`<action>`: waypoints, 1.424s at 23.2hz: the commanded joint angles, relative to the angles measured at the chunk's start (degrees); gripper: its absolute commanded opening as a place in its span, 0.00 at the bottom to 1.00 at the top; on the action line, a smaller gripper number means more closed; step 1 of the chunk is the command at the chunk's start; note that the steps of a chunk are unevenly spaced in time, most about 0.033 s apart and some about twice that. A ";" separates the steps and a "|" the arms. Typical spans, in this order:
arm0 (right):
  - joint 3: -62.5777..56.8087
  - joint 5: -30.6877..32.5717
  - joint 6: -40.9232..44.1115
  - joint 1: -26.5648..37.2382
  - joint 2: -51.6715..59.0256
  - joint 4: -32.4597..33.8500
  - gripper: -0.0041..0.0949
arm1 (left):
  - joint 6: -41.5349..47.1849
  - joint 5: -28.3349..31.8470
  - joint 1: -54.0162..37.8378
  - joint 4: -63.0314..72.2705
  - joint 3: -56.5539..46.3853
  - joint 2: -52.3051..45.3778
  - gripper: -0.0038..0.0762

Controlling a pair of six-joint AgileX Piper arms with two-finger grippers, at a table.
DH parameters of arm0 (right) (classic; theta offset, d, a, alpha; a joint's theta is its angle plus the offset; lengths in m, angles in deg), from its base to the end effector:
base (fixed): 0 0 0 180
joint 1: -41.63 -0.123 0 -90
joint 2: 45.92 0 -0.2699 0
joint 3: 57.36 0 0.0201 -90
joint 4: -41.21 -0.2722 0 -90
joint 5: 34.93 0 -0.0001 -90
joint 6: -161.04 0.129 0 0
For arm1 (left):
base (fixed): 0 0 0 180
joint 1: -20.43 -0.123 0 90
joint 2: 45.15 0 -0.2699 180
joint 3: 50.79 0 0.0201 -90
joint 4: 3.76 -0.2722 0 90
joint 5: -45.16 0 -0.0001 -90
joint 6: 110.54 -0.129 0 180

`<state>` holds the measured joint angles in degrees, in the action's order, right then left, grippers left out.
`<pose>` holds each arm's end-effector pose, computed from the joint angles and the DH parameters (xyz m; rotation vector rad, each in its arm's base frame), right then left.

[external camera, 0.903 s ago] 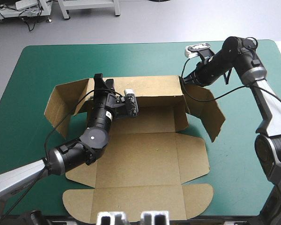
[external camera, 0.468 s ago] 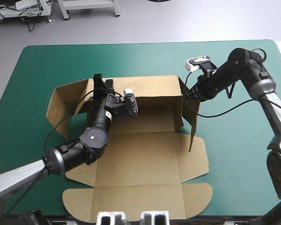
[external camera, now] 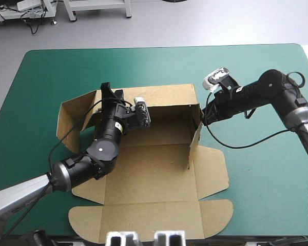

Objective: Fold the box

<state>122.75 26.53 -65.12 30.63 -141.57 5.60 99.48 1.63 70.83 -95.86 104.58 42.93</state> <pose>0.3327 0.1319 0.2876 -0.9911 2.3243 0.5968 0.2835 -0.2032 0.2731 1.2680 1.4469 0.8747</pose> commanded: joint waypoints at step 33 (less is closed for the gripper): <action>-27.78 -4.68 -45.95 8.65 12.92 -35.21 0.75 | -6.34 2.52 0.02 4.75 1.69 1.66 0.04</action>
<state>93.71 20.83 -110.07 38.81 -130.49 -25.72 92.81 4.66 70.78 -90.73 104.76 44.88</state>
